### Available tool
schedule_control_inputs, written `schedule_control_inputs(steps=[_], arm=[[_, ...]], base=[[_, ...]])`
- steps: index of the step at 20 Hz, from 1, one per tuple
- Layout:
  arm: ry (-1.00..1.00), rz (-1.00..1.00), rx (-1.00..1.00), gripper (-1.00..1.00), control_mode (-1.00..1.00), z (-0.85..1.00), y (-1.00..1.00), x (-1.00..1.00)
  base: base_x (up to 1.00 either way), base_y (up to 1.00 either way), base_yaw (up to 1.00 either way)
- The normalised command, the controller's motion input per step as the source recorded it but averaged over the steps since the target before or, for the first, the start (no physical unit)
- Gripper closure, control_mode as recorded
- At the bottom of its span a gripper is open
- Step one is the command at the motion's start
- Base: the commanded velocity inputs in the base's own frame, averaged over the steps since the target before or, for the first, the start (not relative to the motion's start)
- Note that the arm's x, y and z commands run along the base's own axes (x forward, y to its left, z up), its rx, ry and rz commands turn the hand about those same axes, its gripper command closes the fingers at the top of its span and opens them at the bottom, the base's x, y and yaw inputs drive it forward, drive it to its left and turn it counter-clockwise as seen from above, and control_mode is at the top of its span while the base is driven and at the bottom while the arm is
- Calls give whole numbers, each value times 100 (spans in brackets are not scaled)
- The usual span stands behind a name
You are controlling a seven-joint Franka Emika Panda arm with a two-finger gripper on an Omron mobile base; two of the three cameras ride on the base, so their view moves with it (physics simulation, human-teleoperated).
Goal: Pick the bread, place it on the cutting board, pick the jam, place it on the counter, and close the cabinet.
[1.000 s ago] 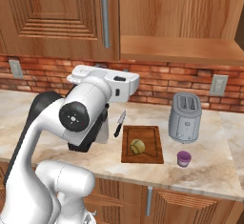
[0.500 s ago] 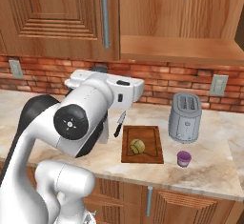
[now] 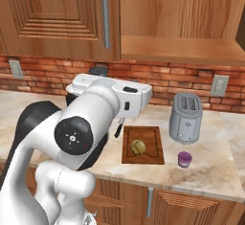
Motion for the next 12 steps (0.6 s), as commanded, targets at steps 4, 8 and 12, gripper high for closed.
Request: schedule_control_inputs(steps=[4, 8, 12], arm=[[0, 0, 0, -100, -100, 10, -14, -27], [0, 0, 0, -100, -100, 3, -13, -26], [0, 0, 0, -100, -100, 0, -13, -30]], base=[[0, 0, 0], [0, 0, 0], [0, 0, 0]])
